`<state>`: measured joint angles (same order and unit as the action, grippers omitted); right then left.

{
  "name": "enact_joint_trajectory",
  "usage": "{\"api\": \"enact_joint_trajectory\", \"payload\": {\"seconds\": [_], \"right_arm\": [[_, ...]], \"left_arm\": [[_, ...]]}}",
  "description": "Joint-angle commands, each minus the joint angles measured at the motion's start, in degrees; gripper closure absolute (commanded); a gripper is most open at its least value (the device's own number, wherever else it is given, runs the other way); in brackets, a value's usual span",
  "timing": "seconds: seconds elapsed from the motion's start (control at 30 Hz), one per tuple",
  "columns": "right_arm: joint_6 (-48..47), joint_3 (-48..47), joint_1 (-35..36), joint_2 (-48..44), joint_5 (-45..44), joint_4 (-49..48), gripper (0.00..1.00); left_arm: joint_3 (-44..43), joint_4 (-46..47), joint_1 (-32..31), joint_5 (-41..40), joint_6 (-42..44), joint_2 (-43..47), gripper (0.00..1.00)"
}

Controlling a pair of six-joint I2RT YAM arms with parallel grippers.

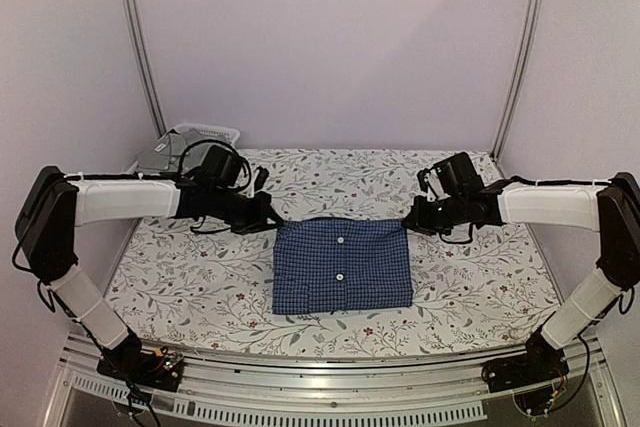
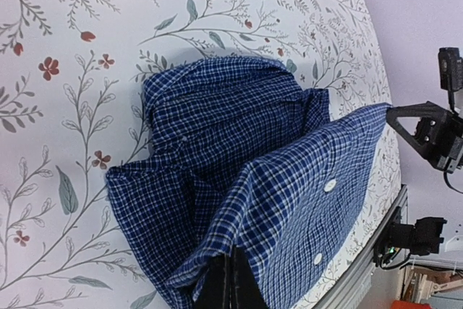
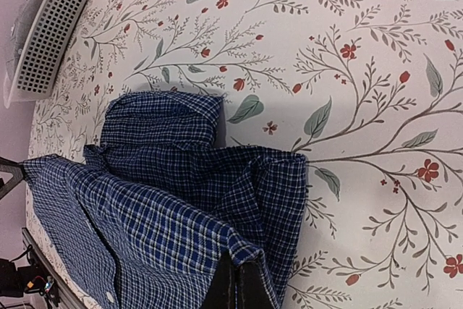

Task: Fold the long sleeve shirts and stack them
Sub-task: Move the square-folded shirt to the center of the board, then smooth out the square-folded shirt at the center of the board.

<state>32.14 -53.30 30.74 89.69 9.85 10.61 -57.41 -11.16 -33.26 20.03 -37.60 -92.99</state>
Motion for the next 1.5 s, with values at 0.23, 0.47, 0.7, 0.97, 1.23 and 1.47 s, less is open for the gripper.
{"api": "enact_joint_trajectory", "payload": {"seconds": [0.23, 0.47, 0.7, 0.97, 1.23, 1.47], "right_arm": [[-2.45, -6.27, -0.24, -1.49, -2.73, 0.38, 1.00], [-3.47, -8.51, -0.46, 0.21, -4.01, 0.11, 1.00], [-3.80, -10.44, -2.97, 7.83, -2.70, -3.89, 1.00], [-6.49, -20.44, -7.07, 22.58, 0.09, -4.82, 0.82], [-9.10, -23.00, -4.25, 18.64, -2.58, 1.22, 0.57], [-8.47, -21.67, 3.32, 17.38, 0.02, 0.47, 0.68]], "left_arm": [[-7.16, -2.77, 3.89, 2.66, 3.36, -0.08, 1.00], [-8.68, -3.16, 5.96, 4.54, 5.28, -1.39, 1.00], [-11.25, -0.83, 8.07, 6.79, 6.49, -8.62, 1.00], [-21.76, -1.33, 12.18, 3.71, 8.46, -23.11, 0.78], [-21.48, -5.28, 9.98, -4.93, 9.24, -15.84, 0.40], [-15.70, -4.81, 2.07, -3.36, 5.64, -11.14, 0.66]]}}
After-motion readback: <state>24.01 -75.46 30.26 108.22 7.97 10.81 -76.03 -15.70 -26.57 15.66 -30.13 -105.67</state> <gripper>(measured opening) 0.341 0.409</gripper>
